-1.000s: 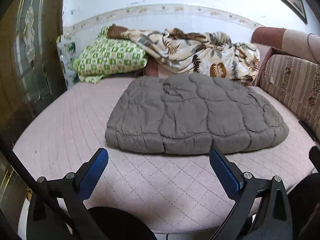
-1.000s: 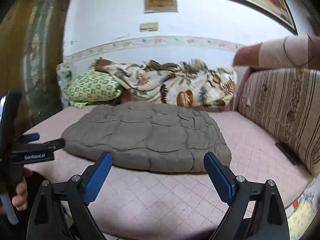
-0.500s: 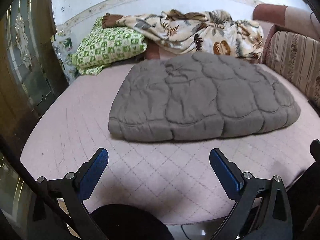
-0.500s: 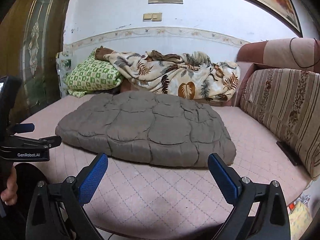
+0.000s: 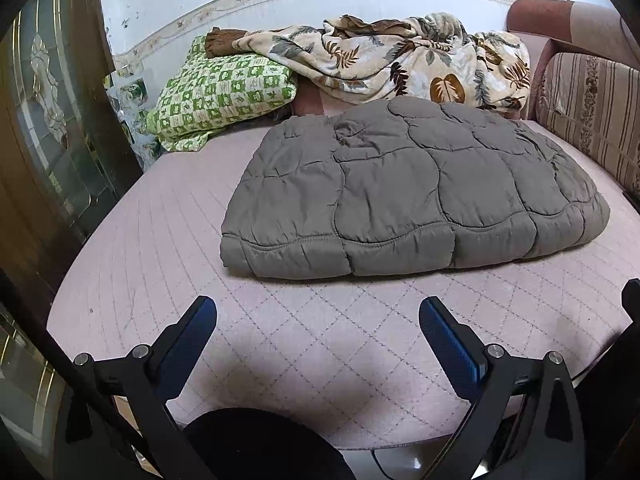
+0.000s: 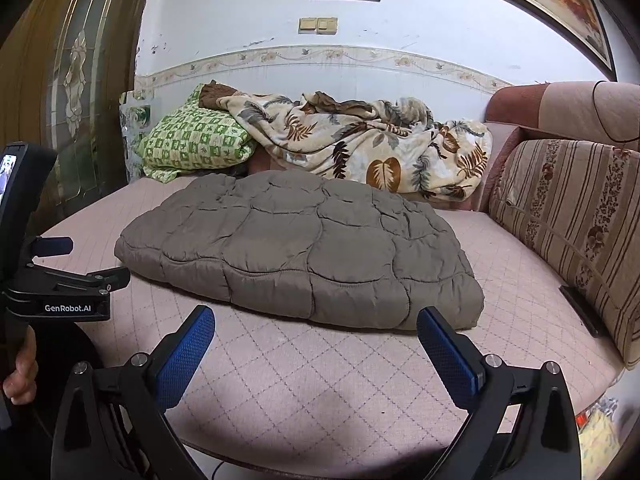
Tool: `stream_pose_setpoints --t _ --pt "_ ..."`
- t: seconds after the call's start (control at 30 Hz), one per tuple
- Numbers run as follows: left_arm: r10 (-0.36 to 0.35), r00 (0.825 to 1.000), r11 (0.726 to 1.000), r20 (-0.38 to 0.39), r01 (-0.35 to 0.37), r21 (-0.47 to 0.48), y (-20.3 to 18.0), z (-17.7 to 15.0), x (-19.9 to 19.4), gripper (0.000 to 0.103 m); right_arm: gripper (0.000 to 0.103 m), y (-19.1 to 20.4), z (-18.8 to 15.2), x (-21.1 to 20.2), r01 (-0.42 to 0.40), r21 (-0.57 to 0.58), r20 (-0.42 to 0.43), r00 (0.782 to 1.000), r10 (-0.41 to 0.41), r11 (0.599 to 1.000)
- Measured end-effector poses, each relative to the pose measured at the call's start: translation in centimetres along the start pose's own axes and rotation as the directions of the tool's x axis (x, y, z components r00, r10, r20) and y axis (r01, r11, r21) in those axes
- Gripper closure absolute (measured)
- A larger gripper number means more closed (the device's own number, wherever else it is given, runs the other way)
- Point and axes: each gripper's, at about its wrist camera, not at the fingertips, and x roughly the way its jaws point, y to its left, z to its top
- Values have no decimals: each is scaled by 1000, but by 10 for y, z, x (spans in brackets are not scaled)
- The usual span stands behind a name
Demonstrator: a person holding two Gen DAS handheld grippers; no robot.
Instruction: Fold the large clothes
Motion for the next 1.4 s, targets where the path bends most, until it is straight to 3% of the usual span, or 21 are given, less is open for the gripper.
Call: stream_pose_setpoints --t 1.4 --pt "15 1000 1000 11 -16 26 -1 -5 0 2 1 2 -4 1 3 -2 -11 1000 -3 1000"
